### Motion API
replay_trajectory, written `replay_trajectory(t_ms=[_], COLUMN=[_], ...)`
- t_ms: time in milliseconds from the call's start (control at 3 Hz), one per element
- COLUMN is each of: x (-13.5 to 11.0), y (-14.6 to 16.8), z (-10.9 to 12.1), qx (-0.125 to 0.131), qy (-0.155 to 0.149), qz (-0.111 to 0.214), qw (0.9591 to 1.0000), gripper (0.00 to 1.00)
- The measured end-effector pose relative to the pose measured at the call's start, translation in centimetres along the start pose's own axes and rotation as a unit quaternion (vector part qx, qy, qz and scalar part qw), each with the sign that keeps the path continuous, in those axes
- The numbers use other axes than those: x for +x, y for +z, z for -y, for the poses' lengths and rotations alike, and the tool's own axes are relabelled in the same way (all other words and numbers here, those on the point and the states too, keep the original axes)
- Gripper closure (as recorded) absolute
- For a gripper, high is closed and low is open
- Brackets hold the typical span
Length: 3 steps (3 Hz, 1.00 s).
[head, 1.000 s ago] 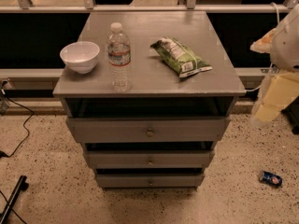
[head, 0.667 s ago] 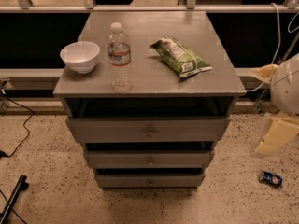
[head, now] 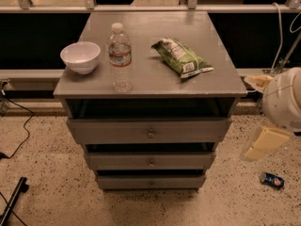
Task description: Open top drawer
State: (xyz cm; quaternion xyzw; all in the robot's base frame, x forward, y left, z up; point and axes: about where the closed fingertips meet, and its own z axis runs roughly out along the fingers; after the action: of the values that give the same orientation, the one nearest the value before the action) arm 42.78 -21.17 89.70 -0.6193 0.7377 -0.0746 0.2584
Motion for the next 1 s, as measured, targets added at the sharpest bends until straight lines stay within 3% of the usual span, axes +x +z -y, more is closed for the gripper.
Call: replay_trajectory(t_ms=[333, 667, 1000], x=[0.9, 1.5, 1.3], y=[2.9, 4.0, 5.1], z=[-3.0, -2.8, -3.0], qx=[0.023, 0.046, 0.038], qy=[-0.011, -0.017, -0.019], qz=[0.008, 0.008, 0.003], qw=[0.9996, 0.9988, 0.9991], gripper=[0.00, 0.00, 0.00])
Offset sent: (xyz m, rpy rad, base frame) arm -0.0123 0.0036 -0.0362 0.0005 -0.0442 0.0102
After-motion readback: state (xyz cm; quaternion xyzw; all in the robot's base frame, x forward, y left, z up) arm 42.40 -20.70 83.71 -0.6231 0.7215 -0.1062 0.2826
